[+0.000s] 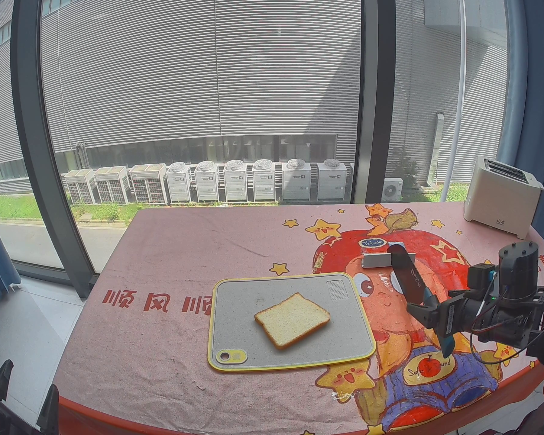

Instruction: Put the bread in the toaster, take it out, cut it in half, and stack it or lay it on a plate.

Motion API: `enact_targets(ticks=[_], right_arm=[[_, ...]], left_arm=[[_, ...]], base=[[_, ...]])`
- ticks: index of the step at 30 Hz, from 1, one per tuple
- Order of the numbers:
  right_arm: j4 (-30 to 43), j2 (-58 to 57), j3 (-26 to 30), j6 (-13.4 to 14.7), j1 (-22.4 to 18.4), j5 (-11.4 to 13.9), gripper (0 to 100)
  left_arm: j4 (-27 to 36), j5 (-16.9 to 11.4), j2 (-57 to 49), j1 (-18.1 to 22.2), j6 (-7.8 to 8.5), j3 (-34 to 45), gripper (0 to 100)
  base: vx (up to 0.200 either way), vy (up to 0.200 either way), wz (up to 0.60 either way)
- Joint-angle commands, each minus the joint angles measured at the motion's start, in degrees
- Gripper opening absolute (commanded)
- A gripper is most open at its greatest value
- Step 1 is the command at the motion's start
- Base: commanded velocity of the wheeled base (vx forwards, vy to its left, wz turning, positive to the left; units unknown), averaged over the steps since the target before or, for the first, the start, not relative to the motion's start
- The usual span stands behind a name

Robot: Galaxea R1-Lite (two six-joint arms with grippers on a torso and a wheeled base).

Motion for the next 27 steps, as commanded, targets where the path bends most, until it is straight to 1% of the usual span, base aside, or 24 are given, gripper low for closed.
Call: enact_targets(ticks=[1,4,13,18,27], right_arm=[[-0.58,3.24,1.05,-0.01,1.02,-0.28,100],[-0.66,3.86,1.75,-0.01,1.02,-0.28,100],[-0.84,3.77,1.4,-0.01,1.02,-0.37,100],[-2.68,4.12,1.67,-0.01,1.02,-0.37,100],[-2.68,4.12,1.75,0.08,1.11,-0.45,100]], left_arm=[[-0.01,0.01,-0.93,0.0,0.0,1.01,100],[-0.01,0.01,-0.93,0.0,0.0,1.01,100],[-0.09,0.01,-0.93,0.0,0.0,1.01,100],[-0.01,0.01,-0.93,0.0,0.0,1.01,100],[-0.01,0.01,-0.93,0.0,0.0,1.01,100]], base=[[0.0,0.0,0.0],[0.0,0.0,0.0],[0.0,0.0,0.0],[0.0,0.0,0.0],[0.0,0.0,0.0]])
